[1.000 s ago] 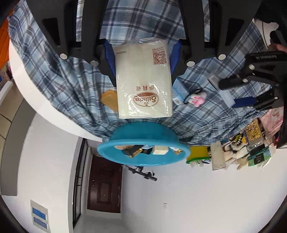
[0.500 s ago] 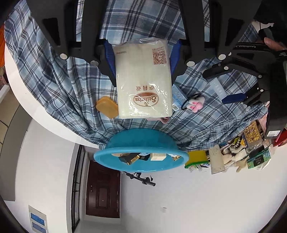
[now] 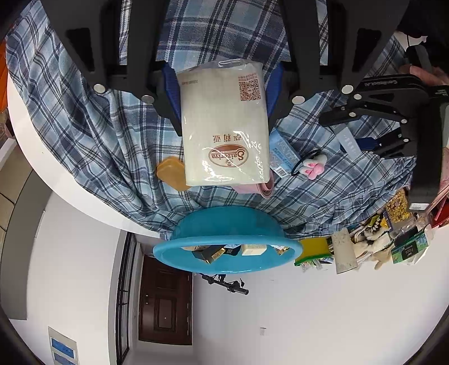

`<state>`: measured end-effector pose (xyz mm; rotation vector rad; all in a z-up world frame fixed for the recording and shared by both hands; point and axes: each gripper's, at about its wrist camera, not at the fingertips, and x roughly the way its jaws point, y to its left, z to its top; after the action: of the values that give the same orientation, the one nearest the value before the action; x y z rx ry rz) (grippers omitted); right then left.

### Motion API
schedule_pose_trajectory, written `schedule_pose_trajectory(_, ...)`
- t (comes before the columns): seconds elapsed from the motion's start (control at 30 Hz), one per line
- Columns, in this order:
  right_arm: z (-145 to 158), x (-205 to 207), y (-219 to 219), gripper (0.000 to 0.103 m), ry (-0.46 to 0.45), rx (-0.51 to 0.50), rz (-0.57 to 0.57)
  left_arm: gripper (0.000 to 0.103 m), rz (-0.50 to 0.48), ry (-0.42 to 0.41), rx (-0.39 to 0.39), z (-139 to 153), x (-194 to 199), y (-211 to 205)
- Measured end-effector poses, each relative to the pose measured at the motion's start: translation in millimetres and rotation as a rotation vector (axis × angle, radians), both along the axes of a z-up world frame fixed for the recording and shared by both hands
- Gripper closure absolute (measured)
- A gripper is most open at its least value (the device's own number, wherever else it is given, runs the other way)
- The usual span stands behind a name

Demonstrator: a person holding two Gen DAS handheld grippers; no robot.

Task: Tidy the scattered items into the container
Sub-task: 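Lift the white tissue pack with the right tool while the left tool lifts the grey-blue box, then carry the tissue pack and grey-blue box over the turquoise basin with both tools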

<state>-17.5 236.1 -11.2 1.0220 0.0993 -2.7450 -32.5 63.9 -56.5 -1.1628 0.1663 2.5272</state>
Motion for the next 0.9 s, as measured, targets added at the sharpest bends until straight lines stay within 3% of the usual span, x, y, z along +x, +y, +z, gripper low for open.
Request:
schedule_pose_trajectory(0.23, 0.9, 1.4, -1.6, 0.053, 0.007, -0.003, -0.020, 0.038, 0.066, 0.058, -0.007, 17.3, 10.4, -5.3)
schedule_pose_trajectory(0.47, 14.8, 6.2, -14.2, 0.053, 0.085, 0.008, -0.052, 0.038, 0.111, 0.173, -0.003, 43.3, 21.1, -7.4)
schedule_pose_trajectory(0.9, 64.3, 18.1, -32.1, 0.053, 0.336, -0.002, -0.145, 0.038, 0.216, 0.447, 0.048, 96.9, 36.7, -10.1)
